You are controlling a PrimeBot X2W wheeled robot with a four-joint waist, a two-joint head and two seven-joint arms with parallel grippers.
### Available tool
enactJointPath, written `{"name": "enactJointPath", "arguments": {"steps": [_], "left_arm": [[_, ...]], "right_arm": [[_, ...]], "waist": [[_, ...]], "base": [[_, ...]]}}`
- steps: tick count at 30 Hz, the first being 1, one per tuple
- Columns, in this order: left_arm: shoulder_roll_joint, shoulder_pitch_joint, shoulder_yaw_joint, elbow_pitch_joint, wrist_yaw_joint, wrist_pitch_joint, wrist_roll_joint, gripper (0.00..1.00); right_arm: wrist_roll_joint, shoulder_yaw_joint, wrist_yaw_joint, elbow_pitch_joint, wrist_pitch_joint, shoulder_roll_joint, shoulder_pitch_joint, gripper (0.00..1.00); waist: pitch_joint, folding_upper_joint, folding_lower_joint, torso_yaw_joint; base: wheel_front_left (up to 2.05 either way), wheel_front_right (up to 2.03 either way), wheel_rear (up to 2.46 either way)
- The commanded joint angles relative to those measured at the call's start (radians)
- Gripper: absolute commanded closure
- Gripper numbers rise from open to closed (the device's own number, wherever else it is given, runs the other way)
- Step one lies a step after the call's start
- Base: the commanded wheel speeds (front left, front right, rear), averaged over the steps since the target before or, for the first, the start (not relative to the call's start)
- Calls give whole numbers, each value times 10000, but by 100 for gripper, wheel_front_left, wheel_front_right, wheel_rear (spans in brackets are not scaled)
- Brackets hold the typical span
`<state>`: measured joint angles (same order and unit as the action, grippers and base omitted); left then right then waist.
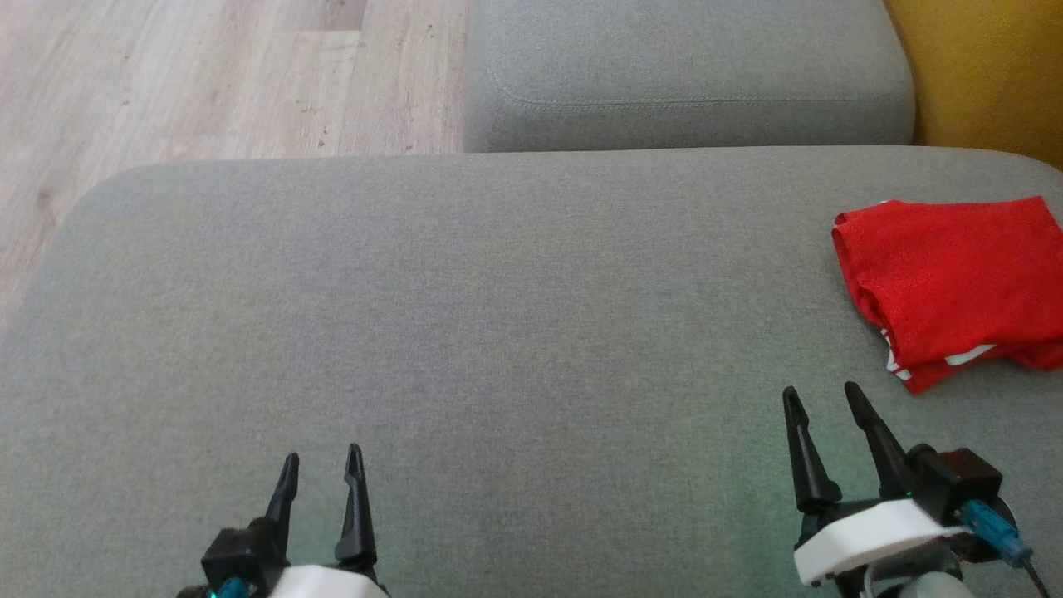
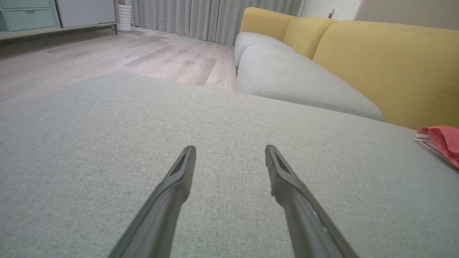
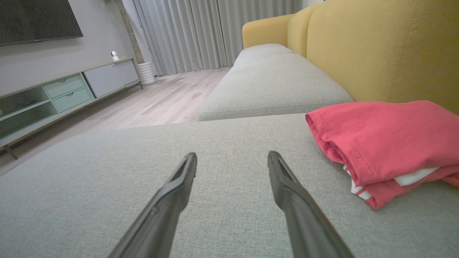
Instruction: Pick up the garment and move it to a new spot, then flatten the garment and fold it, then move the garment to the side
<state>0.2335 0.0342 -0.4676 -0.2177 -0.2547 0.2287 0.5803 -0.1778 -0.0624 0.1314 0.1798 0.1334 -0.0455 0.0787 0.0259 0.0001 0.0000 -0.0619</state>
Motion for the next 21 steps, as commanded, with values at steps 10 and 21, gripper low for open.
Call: {"name": "enactJointPath", "arguments": {"steps": [10, 21], "left_arm": [[-36, 192, -185, -355, -2, -90, 16, 100], [-159, 101, 241, -393, 282, -322, 827, 100]], "right_arm": [[-108, -28, 0, 405, -12, 4, 214, 100], [-1273, 21, -1, 478, -128, -64, 98, 100]], "waist": [[31, -1, 0, 97], [6, -1, 0, 138]], "base": [[0, 0, 0], [0, 0, 0]]}}
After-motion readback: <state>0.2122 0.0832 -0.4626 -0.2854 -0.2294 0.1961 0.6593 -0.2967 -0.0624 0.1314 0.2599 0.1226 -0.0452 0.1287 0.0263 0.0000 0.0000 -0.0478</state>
